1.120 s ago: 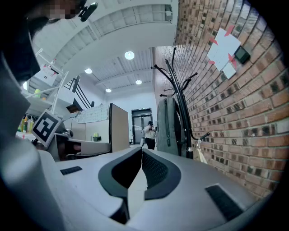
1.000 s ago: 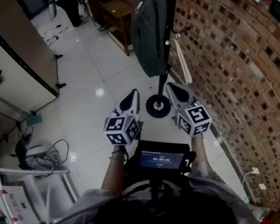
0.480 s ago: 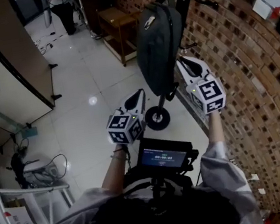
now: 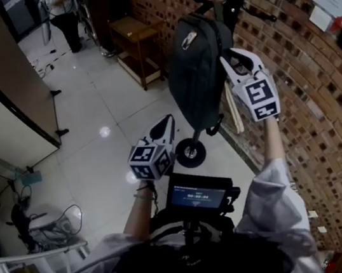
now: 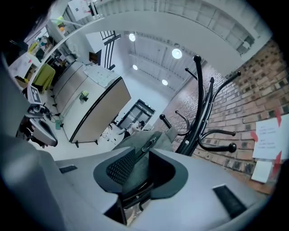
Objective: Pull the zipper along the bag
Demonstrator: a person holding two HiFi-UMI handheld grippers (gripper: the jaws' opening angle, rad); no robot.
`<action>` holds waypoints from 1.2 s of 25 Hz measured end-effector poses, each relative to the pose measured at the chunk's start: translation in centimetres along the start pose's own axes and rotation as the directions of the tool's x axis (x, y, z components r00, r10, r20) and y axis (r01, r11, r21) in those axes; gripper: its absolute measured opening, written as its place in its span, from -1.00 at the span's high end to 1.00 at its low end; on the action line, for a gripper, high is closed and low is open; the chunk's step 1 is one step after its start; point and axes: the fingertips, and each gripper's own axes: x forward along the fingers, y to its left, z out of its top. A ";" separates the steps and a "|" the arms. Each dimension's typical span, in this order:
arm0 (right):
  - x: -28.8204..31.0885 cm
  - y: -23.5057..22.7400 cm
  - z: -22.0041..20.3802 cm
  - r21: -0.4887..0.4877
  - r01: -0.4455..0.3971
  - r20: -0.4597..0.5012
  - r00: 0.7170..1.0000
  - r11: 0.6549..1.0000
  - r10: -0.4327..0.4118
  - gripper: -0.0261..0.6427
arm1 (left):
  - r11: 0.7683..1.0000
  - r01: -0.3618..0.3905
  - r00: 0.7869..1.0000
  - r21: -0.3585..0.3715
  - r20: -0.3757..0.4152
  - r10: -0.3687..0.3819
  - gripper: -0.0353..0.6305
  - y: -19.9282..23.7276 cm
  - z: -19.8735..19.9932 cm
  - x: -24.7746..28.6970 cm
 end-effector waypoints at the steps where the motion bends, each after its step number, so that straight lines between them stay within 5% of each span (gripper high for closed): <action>1: 0.3 -0.2 0.2 -0.031 0.007 -0.010 1.000 0.999 -0.007 0.62 | 1.000 0.002 1.000 -0.004 0.002 -0.002 0.87 0.3 0.1 0.0; 5: 1.4 -0.4 -0.2 -0.247 -0.018 -0.101 0.995 0.969 -0.008 0.62 | 1.000 0.001 1.000 -0.026 0.015 -0.001 0.87 0.9 0.1 0.2; 12: 1.9 0.1 0.5 -0.526 -0.057 -0.151 0.988 0.848 -0.028 0.63 | 0.997 -0.016 0.999 -0.076 0.034 0.018 0.87 2.0 0.4 0.7; 18: 1.4 -0.1 1.6 -0.484 -0.042 -0.042 0.999 0.874 0.025 0.63 | 0.994 -0.031 0.997 -0.107 0.064 0.038 0.87 1.8 1.1 1.1; 21: 1.0 -0.6 2.9 -0.471 0.001 0.035 0.999 0.882 0.017 0.85 | 0.994 -0.030 0.998 -0.107 0.057 0.036 0.87 1.5 0.9 1.2; 25: 1.4 -1.0 2.7 -0.425 -0.004 0.008 1.000 0.905 0.008 0.84 | 0.993 -0.043 0.997 -0.108 0.057 0.049 0.87 1.2 0.7 1.4; 30: 2.5 -1.2 2.2 -0.492 0.003 -0.022 1.000 0.871 -0.016 0.84 | 0.992 -0.048 0.996 -0.115 0.065 0.055 0.87 0.9 0.8 1.7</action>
